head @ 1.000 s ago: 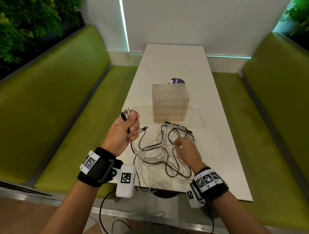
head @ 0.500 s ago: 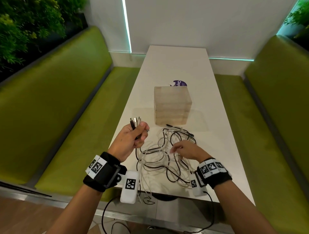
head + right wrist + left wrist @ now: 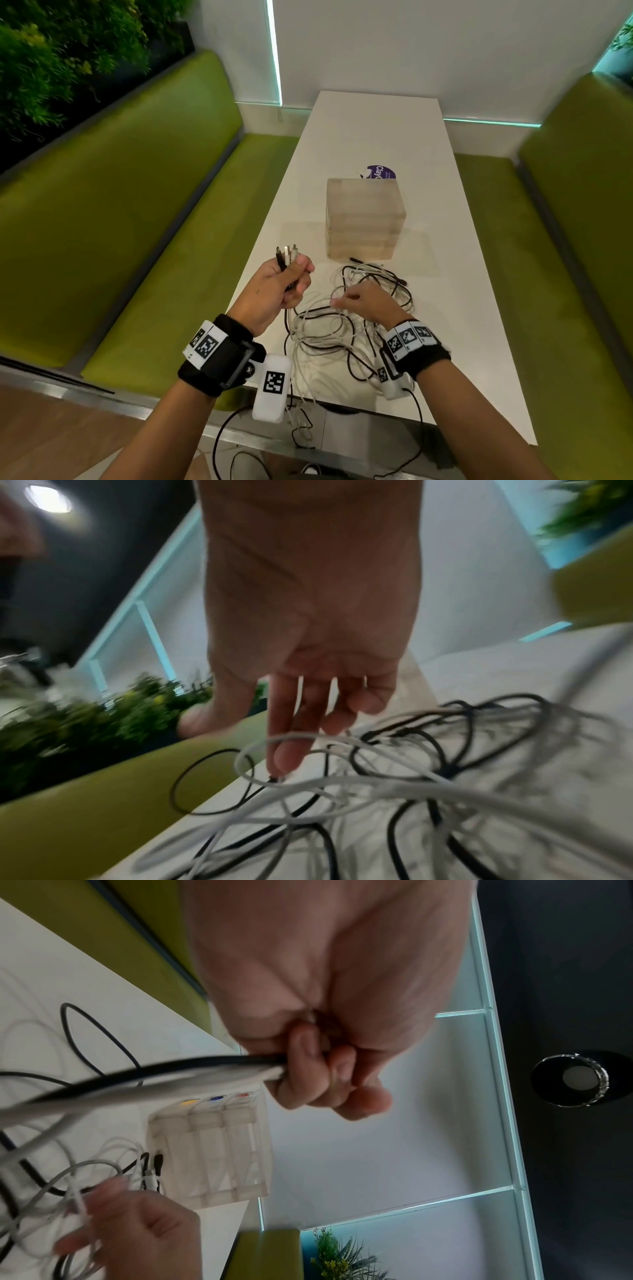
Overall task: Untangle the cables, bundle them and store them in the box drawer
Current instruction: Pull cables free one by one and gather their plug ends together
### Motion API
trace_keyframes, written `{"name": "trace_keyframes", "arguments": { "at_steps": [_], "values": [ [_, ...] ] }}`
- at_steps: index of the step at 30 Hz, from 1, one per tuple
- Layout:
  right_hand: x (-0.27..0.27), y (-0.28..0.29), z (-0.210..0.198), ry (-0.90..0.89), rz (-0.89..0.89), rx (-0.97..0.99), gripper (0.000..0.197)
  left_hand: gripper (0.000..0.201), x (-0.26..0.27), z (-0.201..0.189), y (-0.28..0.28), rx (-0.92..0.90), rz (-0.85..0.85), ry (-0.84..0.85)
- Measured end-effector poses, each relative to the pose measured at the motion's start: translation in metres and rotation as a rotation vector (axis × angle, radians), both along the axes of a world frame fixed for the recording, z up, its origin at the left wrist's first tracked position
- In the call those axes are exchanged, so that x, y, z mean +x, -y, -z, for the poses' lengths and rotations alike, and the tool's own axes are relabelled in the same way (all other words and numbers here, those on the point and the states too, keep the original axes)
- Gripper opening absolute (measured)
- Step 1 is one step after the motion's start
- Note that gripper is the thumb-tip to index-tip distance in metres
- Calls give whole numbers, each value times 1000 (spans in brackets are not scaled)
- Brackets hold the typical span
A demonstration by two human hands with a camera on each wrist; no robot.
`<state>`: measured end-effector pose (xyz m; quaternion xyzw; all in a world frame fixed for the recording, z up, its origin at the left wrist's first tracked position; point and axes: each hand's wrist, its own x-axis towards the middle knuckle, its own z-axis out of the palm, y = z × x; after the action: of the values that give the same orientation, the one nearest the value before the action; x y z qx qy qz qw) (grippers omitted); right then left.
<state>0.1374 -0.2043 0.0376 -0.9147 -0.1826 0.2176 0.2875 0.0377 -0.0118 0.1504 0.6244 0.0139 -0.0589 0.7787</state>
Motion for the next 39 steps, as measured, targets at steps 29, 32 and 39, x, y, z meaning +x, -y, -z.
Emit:
{"name": "trace_keyframes", "arguments": {
  "at_steps": [29, 32, 39],
  "values": [
    [-15, 38, -39, 167, 271, 386, 11, 28, 1, 32, 41, -38, -15, -220],
    [-19, 37, -41, 149, 243, 431, 7, 28, 0, 34, 38, -42, -39, -234],
    [-38, 39, -61, 48, 215, 697, 7, 31, -1, 38, 39, -82, -53, -283]
  ]
}}
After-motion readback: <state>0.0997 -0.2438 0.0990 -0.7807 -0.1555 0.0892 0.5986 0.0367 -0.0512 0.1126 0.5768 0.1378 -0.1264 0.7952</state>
